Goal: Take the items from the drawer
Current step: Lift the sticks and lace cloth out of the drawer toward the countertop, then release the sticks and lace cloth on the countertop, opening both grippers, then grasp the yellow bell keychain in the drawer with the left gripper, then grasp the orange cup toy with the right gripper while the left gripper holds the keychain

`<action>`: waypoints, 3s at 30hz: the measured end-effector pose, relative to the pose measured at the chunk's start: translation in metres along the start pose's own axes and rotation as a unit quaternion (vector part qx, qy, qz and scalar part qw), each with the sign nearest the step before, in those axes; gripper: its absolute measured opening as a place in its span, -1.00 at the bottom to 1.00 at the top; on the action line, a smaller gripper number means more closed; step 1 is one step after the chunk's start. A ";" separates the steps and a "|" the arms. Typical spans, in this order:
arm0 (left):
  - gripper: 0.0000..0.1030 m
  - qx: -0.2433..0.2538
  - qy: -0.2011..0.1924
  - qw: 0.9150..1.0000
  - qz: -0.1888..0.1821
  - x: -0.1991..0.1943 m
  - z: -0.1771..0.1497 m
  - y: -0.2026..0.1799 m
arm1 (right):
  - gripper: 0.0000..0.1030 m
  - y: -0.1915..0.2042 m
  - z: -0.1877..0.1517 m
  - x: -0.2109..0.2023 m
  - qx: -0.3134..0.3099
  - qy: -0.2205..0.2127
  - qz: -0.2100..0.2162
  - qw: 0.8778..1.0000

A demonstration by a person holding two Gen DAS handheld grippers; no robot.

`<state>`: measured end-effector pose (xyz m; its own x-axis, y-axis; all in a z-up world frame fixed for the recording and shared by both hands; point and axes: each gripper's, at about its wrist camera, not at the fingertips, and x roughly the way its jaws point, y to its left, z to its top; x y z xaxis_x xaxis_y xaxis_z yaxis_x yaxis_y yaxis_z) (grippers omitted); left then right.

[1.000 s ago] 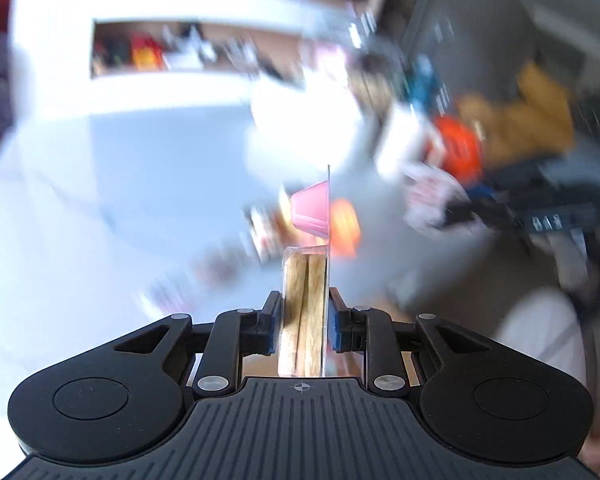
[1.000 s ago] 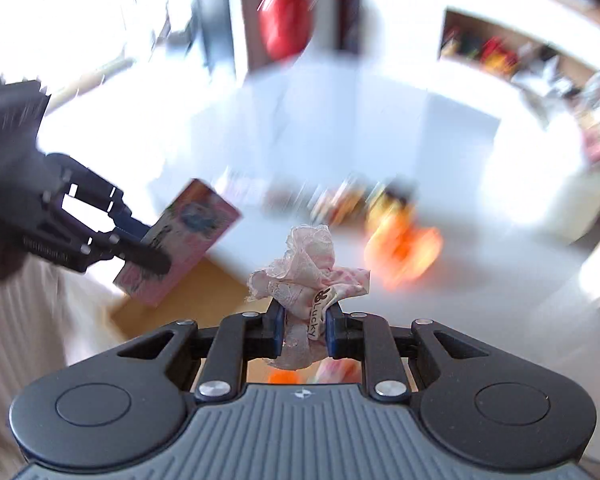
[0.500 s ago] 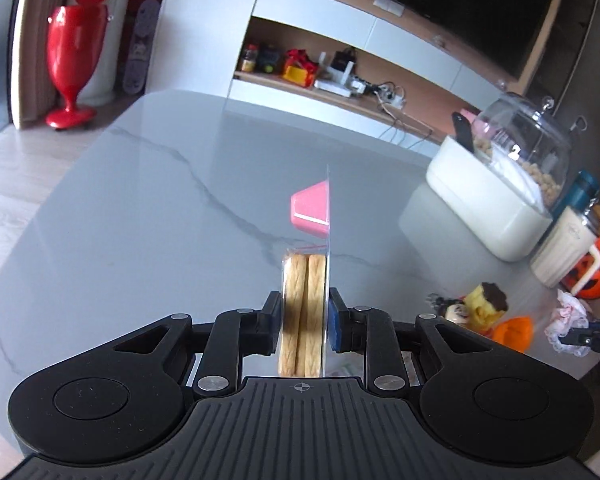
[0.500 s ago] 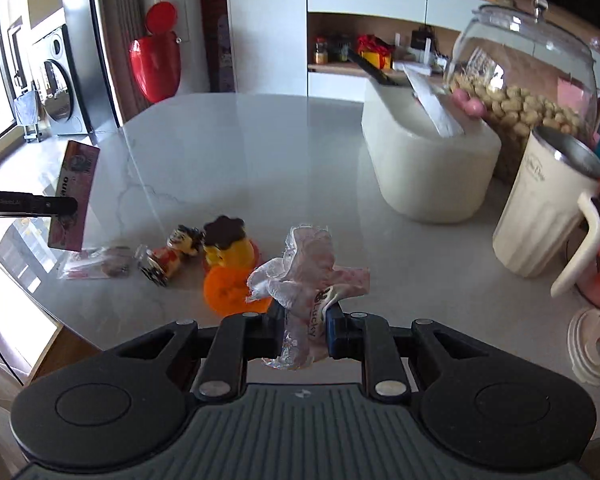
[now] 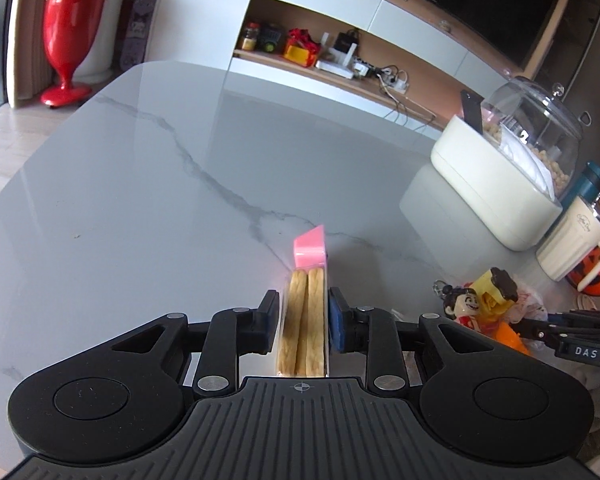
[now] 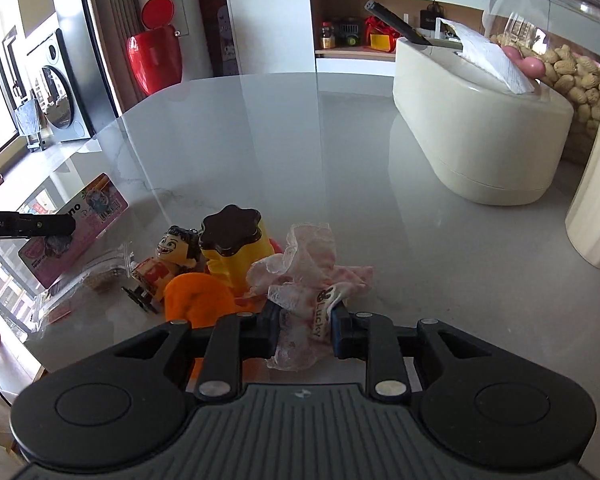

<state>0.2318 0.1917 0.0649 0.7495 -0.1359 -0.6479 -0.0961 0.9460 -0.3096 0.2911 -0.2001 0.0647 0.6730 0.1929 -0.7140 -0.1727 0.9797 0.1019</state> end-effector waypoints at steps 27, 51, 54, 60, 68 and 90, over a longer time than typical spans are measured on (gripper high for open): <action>-0.32 0.194 0.037 0.952 -0.234 -0.048 -0.032 -0.114 | 0.13 -0.064 -0.079 -0.096 0.088 -0.020 0.051 0.995; -0.26 0.059 0.498 0.865 -0.008 0.128 -0.196 -0.187 | 0.13 -0.074 -0.125 -0.091 0.076 -0.001 -0.017 0.997; -0.24 0.063 0.526 0.848 -0.002 0.140 -0.205 -0.189 | 0.13 -0.066 -0.126 -0.085 0.054 0.007 -0.030 0.998; -0.24 0.116 0.524 0.843 -0.017 0.141 -0.208 -0.201 | 0.14 -0.047 -0.127 -0.085 0.007 -0.017 -0.058 0.998; -0.35 0.134 0.499 0.855 -0.043 0.124 -0.204 -0.187 | 0.24 -0.046 -0.120 -0.082 0.010 -0.016 -0.043 0.999; -0.43 -0.008 0.286 0.948 -0.138 0.017 -0.125 -0.050 | 0.24 0.016 -0.101 -0.029 -0.039 0.183 0.053 0.981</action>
<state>0.1674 0.1056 -0.0181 0.2707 -0.5201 -0.8101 0.0391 0.8467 -0.5306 0.1964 -0.1956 0.0168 0.3484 0.2463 -0.9044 -0.2921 0.9453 0.1449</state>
